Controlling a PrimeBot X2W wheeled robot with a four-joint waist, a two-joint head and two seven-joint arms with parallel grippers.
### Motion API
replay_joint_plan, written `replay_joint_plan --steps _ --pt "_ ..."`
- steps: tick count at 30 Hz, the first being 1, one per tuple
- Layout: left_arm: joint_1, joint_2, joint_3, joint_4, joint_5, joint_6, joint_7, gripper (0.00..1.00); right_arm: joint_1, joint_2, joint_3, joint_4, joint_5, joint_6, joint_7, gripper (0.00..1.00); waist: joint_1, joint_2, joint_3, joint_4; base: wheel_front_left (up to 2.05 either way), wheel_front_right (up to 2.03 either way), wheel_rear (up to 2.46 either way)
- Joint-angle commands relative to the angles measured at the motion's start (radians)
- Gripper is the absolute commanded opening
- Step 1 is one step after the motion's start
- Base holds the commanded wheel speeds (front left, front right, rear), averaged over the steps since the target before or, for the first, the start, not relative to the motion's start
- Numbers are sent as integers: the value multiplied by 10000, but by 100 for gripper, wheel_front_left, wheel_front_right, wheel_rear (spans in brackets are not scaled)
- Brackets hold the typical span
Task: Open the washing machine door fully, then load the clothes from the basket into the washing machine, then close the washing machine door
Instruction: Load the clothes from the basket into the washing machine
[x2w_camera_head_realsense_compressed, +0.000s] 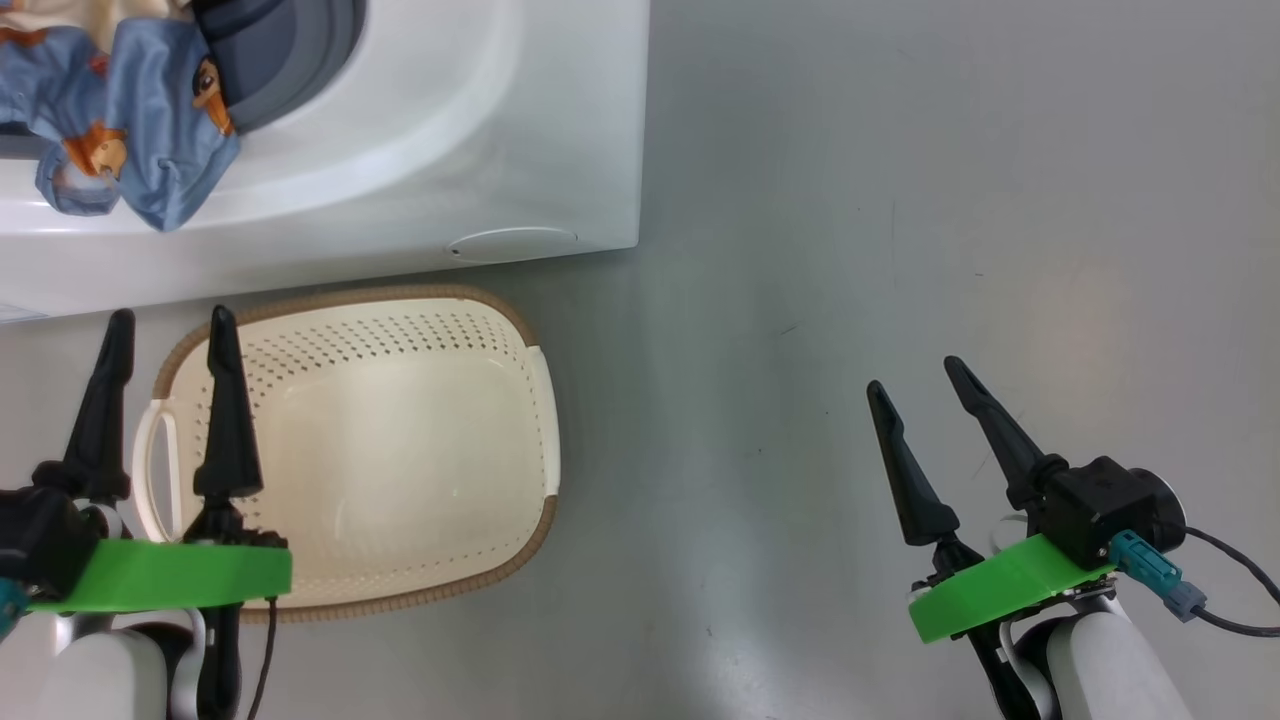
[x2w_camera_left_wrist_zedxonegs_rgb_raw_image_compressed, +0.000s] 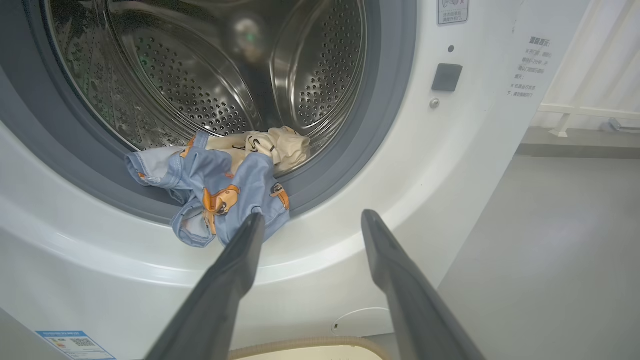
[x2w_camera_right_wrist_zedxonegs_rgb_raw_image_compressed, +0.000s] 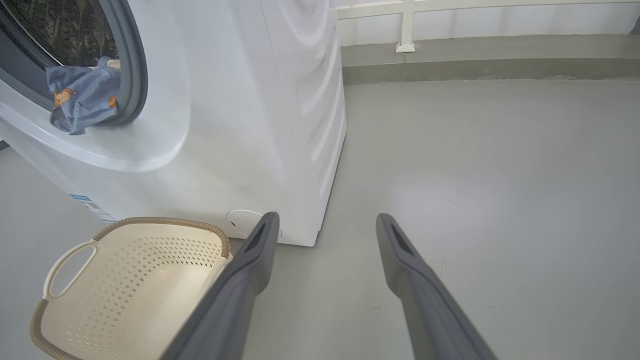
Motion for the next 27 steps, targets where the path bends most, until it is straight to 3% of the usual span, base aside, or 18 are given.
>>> replay_joint_plan --steps 1,15,20,27 --pt "126 168 418 -165 122 -70 -53 100 222 33 241 -265 -57 16 24 100 0 -1 -9 -8 0 0 0" --pt "-88 -112 953 408 402 -269 -53 100 209 37 283 -299 -35 16 40 100 0 -1 89 -127 0 0 0" --pt "-635 134 1137 1068 505 -131 9 100 141 40 357 -240 10 16 -15 100 0 -1 258 -271 0 0 0" --pt "-2066 709 1263 1697 556 138 947 100 -7 42 459 -93 76 16 -120 100 0 -1 511 -479 0 0 0"
